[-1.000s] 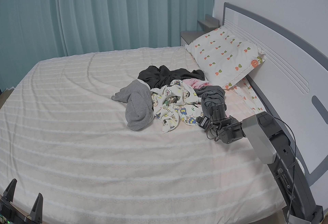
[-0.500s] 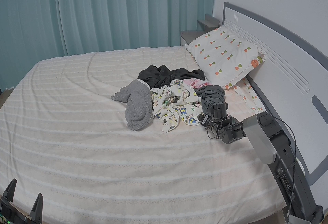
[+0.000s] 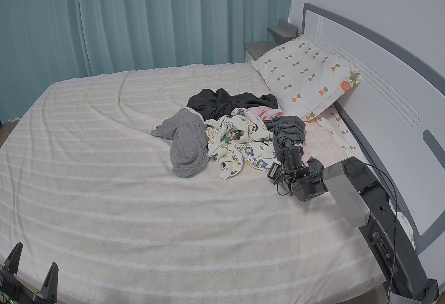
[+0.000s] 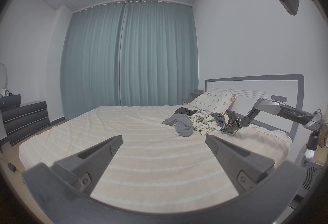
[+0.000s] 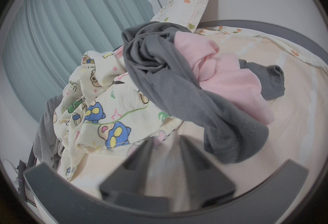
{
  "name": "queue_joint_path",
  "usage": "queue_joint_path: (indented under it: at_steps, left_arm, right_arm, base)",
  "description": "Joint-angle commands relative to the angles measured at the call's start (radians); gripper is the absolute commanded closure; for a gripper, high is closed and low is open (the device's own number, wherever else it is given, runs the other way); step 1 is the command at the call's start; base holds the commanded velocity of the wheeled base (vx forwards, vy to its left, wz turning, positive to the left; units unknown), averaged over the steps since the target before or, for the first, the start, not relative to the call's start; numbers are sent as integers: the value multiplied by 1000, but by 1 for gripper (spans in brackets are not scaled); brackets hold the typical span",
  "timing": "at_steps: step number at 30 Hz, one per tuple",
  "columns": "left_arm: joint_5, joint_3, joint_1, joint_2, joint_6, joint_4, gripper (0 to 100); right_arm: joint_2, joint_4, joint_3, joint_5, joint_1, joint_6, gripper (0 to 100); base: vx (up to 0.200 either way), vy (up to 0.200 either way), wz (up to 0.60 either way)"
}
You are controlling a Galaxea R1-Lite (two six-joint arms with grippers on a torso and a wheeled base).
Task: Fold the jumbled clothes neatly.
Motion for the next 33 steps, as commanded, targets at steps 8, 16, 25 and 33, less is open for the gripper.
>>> queue_joint_path:
  at_steps: [8,16,25,33]
  left_arm:
    - [0,16,0,-16,0,0,0]
    - [0,16,2,-16,0,0,0]
    - [0,16,0,-16,0,0,0]
    - [0,16,0,-16,0,0,0]
  right_arm:
    - [-36,-13,-1,-1,-5,-20,100]
    - [-162,-39,-1,34,-4,-22,100]
    - [-182,-124,39,68,-8,-82,100]
    - [-177,-105,99,134,-5,-102,100]
  base:
    - [0,0,0]
    - [0,0,0]
    - [0,0,0]
    - [0,0,0]
